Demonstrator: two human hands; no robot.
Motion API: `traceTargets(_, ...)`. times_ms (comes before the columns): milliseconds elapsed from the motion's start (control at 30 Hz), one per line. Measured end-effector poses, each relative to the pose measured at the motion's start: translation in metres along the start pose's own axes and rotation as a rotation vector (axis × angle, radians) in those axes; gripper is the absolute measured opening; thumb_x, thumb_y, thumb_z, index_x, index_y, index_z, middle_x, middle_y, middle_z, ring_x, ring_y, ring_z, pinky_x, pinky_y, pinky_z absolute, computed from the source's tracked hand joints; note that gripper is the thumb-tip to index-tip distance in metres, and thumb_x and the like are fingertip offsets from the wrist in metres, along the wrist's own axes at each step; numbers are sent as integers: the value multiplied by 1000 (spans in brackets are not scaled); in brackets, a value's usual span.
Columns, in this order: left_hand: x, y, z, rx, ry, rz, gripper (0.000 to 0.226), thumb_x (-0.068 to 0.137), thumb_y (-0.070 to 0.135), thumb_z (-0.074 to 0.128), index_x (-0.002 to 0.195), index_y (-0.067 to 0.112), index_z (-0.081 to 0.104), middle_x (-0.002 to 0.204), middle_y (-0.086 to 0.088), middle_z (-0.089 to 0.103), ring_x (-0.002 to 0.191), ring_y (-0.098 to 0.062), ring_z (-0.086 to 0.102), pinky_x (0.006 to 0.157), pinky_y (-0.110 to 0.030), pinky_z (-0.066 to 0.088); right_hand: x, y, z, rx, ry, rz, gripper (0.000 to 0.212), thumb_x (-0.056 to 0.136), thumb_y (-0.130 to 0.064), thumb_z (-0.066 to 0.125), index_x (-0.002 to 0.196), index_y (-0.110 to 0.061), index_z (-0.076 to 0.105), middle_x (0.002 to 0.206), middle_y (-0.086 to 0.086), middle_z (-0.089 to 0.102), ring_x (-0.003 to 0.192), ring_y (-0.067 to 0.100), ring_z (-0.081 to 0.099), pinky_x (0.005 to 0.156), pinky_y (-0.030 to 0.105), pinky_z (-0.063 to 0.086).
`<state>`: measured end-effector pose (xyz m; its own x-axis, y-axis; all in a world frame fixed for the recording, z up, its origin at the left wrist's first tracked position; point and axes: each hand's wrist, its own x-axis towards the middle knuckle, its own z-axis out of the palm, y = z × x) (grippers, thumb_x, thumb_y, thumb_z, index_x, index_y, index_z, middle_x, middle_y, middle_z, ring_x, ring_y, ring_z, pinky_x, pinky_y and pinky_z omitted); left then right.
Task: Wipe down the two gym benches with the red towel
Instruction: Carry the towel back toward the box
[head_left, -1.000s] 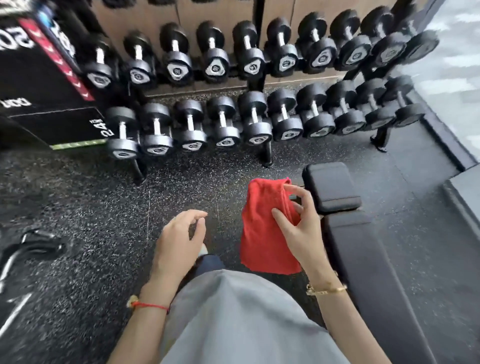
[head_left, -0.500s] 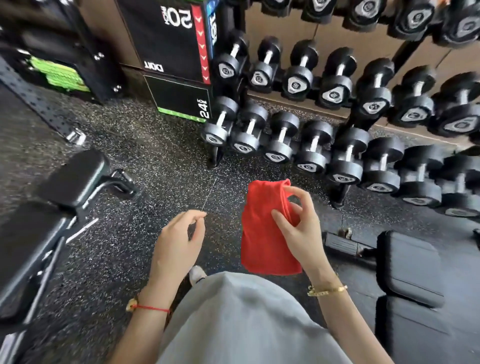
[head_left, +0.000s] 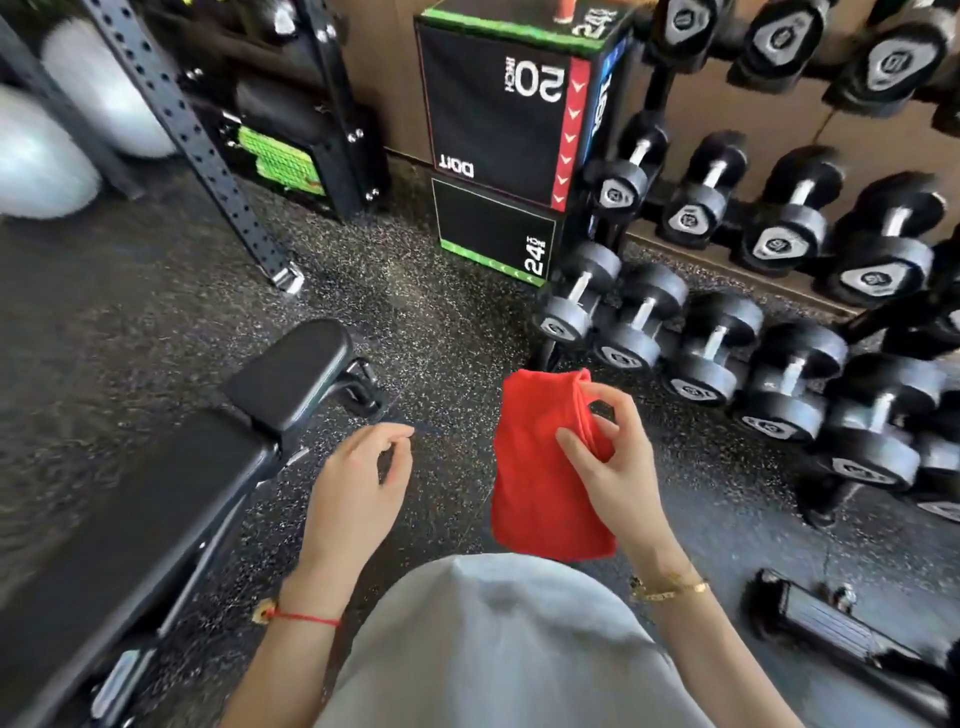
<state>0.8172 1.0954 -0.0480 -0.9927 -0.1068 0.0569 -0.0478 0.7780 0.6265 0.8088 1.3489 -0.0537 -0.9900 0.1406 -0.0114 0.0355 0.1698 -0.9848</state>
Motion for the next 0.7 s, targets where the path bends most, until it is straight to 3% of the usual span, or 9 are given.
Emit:
traceTargets(133,39,-23,-9,-13,3,-1,19,95,22,56,110,27,67,102,14,68,61,1,48,67,-25,42,41,-2,29,-18,-11,19,42,87,-10,68,119,-31,51,96,3,75,88,20,72,81,56,56)
traceTargets(300,103,-45,-8,-30,6,-35,19,96,22,57,110,26,68,101,13,68,64,5,52,64,-15,39,107,-4,65,-8,-26,42,43,87,-8,68,120,-30,51,98,5,75,88,22,72,79,55,56)
traceTargets(467,198,-57,-9,-41,30,-41,19,95,18,59,111,23,68,97,14,67,69,0,55,65,-12,38,199,-12,102,20,-33,35,41,87,-6,68,118,-28,52,97,4,75,87,21,73,77,54,57)
traceTargets(633,324,-61,-16,-12,70,-26,20,96,22,56,111,28,66,104,14,68,92,-11,63,78,-32,51,317,-28,135,28,-66,-11,40,87,-4,67,118,-24,52,95,4,75,86,20,73,77,51,58)
traceTargets(700,371,-64,-21,-12,85,-18,20,96,23,55,113,29,65,108,13,68,93,-11,63,83,-35,53,363,-35,149,25,-74,-34,40,87,-3,67,118,-25,52,94,2,75,84,19,73,74,46,59)
